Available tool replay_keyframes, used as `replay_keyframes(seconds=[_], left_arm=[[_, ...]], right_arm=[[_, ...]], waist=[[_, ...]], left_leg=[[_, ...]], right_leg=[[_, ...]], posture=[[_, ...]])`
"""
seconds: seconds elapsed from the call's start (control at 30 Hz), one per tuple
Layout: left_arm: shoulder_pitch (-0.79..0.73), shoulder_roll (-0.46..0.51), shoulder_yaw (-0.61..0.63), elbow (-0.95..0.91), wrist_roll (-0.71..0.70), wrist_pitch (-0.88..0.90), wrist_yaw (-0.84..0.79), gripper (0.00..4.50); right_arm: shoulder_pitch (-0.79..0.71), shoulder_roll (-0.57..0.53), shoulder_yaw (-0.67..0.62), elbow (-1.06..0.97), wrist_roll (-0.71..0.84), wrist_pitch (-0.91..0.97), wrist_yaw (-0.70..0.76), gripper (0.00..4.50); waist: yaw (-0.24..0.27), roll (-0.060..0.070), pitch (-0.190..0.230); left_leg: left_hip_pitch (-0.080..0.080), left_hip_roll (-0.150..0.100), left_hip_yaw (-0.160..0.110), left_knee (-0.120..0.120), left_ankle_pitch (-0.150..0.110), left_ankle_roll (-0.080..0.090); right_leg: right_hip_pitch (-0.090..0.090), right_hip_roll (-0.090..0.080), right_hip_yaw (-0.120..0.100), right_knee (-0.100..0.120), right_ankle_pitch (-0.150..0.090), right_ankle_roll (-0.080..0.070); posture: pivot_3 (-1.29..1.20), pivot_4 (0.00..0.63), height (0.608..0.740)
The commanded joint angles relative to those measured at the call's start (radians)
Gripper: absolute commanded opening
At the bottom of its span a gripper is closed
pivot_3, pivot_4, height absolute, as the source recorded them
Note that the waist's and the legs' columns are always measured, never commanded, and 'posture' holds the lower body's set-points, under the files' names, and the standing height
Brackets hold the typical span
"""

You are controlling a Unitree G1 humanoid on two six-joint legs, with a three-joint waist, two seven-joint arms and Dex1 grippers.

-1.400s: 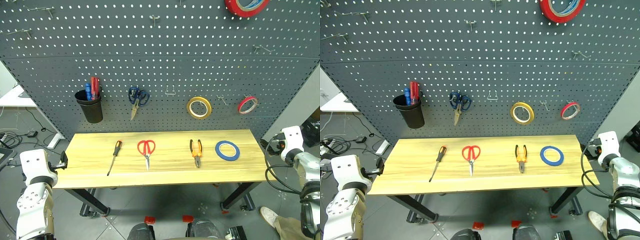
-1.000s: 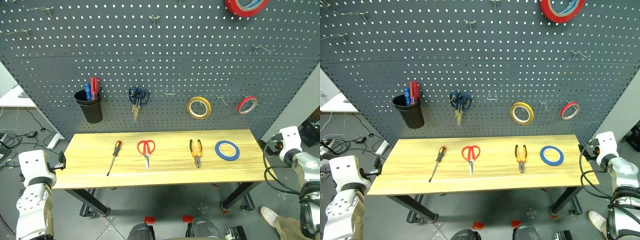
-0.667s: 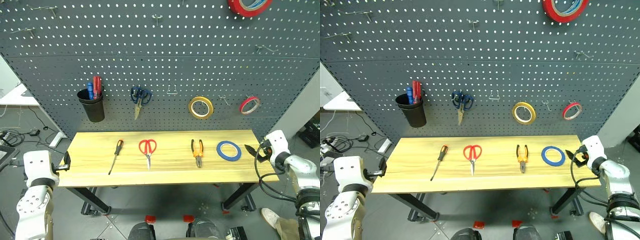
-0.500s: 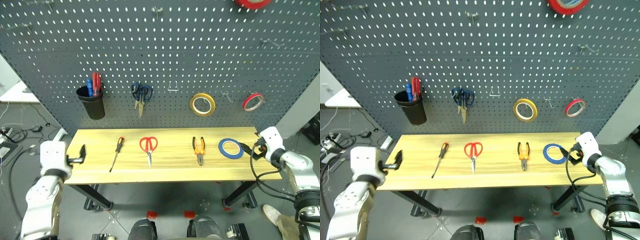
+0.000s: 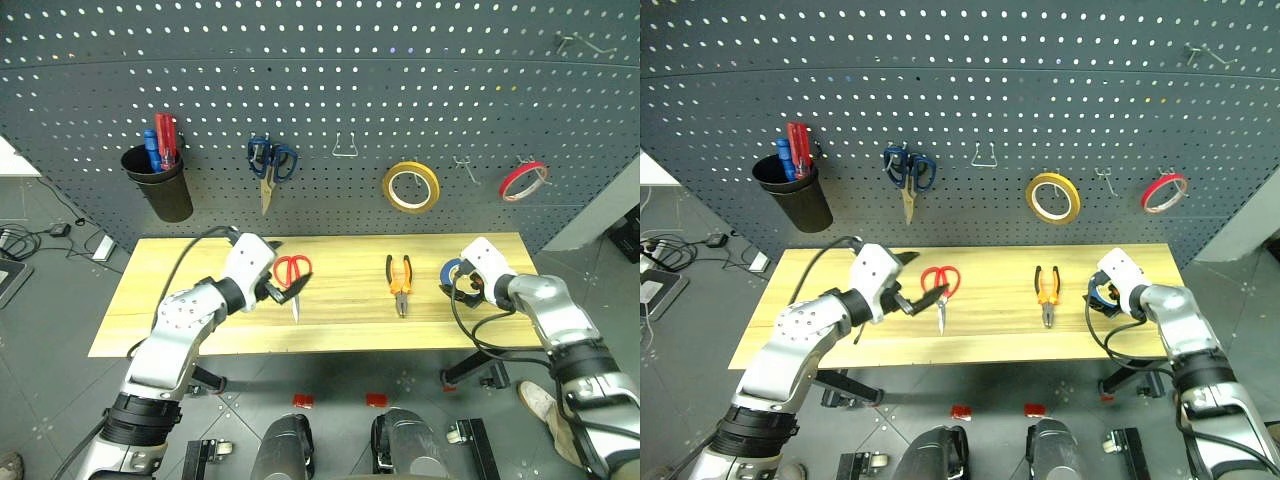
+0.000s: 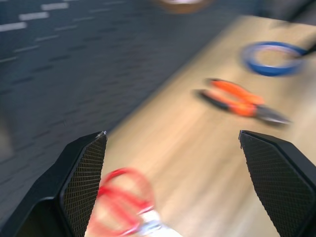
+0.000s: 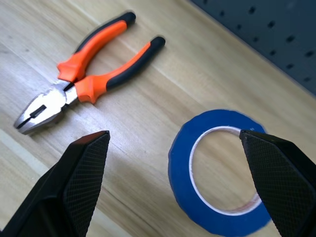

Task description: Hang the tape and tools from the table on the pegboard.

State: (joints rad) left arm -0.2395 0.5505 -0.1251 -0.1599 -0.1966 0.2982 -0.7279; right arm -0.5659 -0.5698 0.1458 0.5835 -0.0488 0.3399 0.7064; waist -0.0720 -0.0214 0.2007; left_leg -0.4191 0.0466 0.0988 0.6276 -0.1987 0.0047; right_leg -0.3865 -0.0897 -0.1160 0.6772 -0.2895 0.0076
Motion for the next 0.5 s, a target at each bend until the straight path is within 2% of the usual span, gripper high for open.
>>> replay_keyframes(seconds=[0.03, 0.4, 0.5], left_arm=[[-0.026, 0.006, -0.058, -0.051, -0.009, -0.022, -0.086, 4.5], [-0.002, -0.008, -0.128, -0.107, 0.043, -0.037, -0.096, 4.5], [0.01, -0.015, -0.123, -0.122, 0.043, -0.037, -0.087, 4.5]], right_arm=[[-0.096, 0.017, 0.027, 0.165, -0.041, -0.017, 0.009, 4.49], [-0.269, 0.098, 0.093, 0.554, -0.152, -0.115, -0.031, 4.49], [-0.293, 0.112, 0.097, 0.608, -0.173, -0.117, -0.042, 3.92]], waist=[[-0.006, 0.0, 0.01], [-0.01, 0.0, 0.044], [-0.011, -0.001, 0.045]], left_leg=[[-0.001, 0.0, 0.0, 0.0, 0.0, 0.0], [-0.001, 0.0, 0.001, 0.0, 0.0, -0.001], [0.0, 0.0, 0.002, 0.0, 0.001, -0.002]], right_leg=[[0.0, 0.0, 0.0, 0.0, 0.0, 0.0], [-0.001, -0.001, 0.001, 0.001, 0.0, 0.0], [-0.001, -0.001, 0.002, 0.001, 0.0, 0.0]], posture=[[-0.2, 0.229, 0.74], [-0.15, 0.259, 0.74], [-0.14, 0.261, 0.74]])
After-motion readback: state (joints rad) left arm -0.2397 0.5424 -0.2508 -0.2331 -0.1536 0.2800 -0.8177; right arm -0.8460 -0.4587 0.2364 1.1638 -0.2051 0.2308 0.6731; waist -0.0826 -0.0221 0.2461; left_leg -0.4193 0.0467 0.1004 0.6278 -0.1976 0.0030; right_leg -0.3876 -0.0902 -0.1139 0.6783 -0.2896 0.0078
